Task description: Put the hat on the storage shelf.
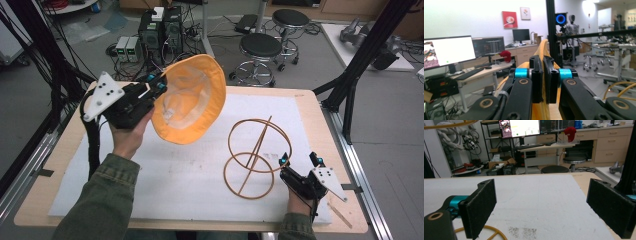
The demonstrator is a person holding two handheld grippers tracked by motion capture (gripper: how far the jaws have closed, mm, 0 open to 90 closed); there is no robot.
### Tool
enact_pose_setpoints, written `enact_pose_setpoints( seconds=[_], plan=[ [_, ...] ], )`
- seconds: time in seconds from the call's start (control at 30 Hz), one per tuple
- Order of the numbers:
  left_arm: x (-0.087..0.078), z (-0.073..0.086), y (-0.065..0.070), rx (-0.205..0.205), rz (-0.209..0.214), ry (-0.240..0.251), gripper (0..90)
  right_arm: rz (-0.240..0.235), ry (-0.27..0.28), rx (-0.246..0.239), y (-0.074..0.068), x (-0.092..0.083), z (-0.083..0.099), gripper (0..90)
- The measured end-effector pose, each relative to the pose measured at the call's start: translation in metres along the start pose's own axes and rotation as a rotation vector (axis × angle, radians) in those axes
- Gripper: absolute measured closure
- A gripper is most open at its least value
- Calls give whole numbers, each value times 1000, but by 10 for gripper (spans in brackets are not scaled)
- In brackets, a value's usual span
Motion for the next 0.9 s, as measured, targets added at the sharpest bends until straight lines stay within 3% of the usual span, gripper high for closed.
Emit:
enact_pose_setpoints(
  seconds=[0.37,0.7,0.9],
  plan=[
    [38,-4,24,12,82,15,862,-12,-5,12,1,0,1,80],
    [66,-9,37,16,102,27,862,-12,-2,27,3,0,2,80],
    [74,-11,48,21,128,33,862,-18,-1,26,3,1,2,80]
  ],
)
Point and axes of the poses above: each handheld gripper's, and its own axes: x roughly forward along the jaws, z roughly out of its underside, y roughly to its right, the point moved 2 cm from there along x, roughly forward along the jaws
